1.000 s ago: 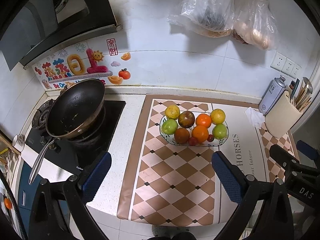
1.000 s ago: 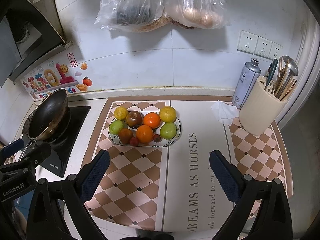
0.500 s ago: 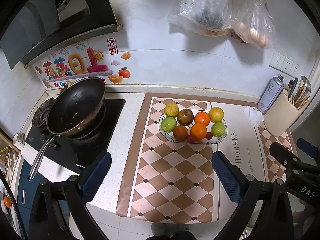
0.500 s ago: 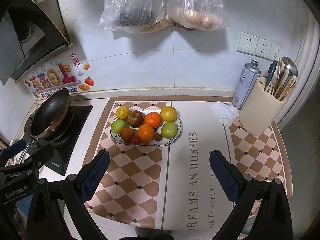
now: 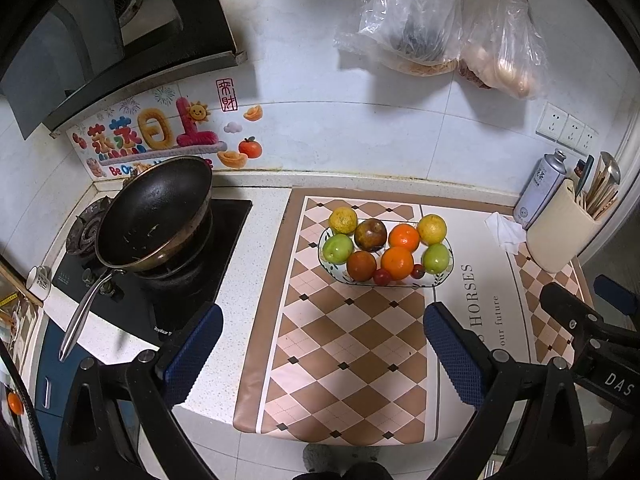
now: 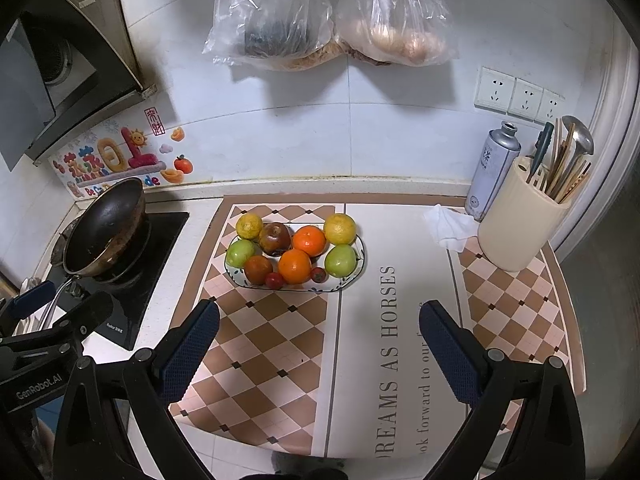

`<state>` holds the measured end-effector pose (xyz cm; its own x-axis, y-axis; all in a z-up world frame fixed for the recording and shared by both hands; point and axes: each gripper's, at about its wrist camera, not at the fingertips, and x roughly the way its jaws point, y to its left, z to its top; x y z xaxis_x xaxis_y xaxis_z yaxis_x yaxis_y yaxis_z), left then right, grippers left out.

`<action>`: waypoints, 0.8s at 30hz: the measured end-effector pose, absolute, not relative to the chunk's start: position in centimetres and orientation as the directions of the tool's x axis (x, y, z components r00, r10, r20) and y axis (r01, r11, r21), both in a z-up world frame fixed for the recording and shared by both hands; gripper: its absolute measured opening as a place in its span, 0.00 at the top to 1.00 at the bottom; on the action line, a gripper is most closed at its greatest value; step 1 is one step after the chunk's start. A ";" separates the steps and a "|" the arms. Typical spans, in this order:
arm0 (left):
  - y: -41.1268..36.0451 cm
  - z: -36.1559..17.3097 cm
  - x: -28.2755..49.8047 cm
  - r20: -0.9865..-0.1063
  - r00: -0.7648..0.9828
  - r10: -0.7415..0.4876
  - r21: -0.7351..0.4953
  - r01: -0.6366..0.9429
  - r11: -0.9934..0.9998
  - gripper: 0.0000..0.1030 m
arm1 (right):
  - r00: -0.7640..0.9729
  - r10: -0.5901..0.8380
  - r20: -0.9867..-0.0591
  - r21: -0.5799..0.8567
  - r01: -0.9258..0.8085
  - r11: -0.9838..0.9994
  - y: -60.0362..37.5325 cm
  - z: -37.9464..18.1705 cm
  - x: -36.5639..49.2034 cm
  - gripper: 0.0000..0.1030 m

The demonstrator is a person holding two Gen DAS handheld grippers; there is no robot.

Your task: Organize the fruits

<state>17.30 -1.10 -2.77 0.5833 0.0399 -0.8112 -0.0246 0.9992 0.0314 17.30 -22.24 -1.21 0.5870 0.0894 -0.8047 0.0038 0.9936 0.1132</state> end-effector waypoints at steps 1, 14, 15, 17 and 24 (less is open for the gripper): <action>-1.1 -2.7 17.2 -0.811 0.584 0.040 0.031 -0.025 0.999 0.00 | 0.587 0.090 -0.804 0.113 0.003 0.994 -22.2 -1.2 17.3 0.01; -1.2 -2.5 17.0 -0.808 0.588 0.042 0.034 -0.025 0.999 0.00 | 0.587 0.091 -0.805 0.114 0.003 0.993 -22.2 -1.1 17.2 0.01; -1.2 -2.4 17.0 -0.807 0.589 0.042 0.035 -0.024 0.999 0.00 | 0.588 0.092 -0.804 0.115 0.003 0.993 -22.2 -1.1 17.2 0.01; -1.3 -2.2 16.9 -0.806 0.590 0.041 0.034 -0.023 0.999 0.00 | 0.587 0.092 -0.805 0.117 0.004 0.993 -22.3 -1.1 17.2 0.01; -1.3 -1.8 16.8 -0.801 0.597 0.037 0.032 -0.019 0.999 0.00 | 0.591 0.089 -0.802 0.115 0.007 0.993 -22.2 -0.8 16.6 0.01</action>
